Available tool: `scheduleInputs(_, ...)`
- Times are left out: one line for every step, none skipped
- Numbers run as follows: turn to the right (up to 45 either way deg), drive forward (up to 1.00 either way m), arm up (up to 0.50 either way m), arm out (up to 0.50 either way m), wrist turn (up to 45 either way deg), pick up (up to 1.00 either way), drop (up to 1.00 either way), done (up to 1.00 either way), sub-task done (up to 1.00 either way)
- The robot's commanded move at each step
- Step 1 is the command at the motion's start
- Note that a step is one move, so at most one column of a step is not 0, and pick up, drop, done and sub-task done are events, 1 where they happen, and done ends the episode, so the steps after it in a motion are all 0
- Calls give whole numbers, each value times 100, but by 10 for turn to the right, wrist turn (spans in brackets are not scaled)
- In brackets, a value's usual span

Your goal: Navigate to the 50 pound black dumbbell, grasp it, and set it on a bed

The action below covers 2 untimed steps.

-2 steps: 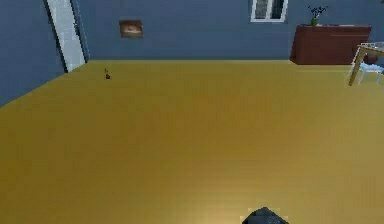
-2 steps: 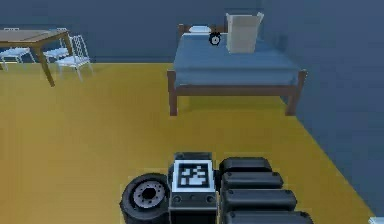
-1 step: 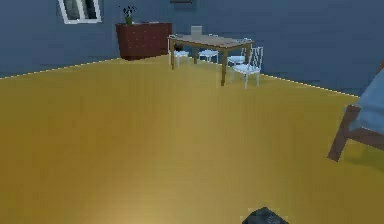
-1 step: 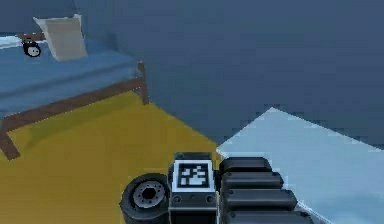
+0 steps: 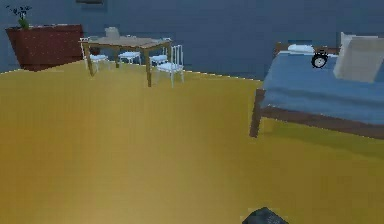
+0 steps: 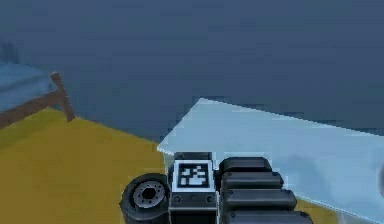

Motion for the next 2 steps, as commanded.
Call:
scheduleInputs(0,100,0,0,0,0,0,0,0)
scheduleInputs(0,100,0,0,0,0,0,0,0)
